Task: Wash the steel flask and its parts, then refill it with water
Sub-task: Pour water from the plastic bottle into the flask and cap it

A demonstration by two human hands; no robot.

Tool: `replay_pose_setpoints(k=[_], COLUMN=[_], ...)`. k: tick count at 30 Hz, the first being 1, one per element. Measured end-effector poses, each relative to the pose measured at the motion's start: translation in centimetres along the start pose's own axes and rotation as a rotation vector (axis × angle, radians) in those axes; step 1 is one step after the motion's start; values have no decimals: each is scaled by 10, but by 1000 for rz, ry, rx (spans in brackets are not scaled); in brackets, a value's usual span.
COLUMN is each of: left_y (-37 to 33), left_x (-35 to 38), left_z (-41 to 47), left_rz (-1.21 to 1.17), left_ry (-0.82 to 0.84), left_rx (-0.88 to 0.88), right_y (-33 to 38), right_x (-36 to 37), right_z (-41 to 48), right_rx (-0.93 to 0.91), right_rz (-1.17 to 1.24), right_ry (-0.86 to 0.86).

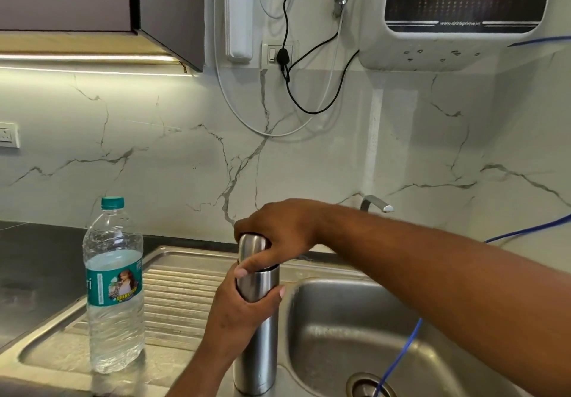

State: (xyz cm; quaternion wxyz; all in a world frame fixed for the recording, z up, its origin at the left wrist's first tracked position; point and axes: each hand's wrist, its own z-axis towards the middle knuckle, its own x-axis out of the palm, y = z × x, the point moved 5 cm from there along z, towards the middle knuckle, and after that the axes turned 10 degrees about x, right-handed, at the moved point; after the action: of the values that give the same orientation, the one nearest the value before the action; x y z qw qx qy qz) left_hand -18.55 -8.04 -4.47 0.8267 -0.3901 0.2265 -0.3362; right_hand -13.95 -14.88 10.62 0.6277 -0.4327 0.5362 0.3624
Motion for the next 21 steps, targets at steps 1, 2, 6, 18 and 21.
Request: replay_pose_setpoints(k=[1, 2, 6, 18, 21], left_y=[1, 2, 2, -5, -5], left_x=[0, 1, 3, 8, 8], left_z=[1, 2, 2, -10, -10], left_rz=[19, 40, 126, 230, 229], left_ry=[8, 10, -71, -264, -249], left_rx=[-9, -16, 0, -10, 3], right_y=[-1, -1, 3, 6, 7], right_x=[4, 7, 12, 21, 22], right_z=[-1, -1, 0, -3, -7], right_rx=[-11, -1, 110, 408, 438], right_rz=[-11, -24, -16, 70, 89], right_ry=[-65, -136, -286, -446, -464])
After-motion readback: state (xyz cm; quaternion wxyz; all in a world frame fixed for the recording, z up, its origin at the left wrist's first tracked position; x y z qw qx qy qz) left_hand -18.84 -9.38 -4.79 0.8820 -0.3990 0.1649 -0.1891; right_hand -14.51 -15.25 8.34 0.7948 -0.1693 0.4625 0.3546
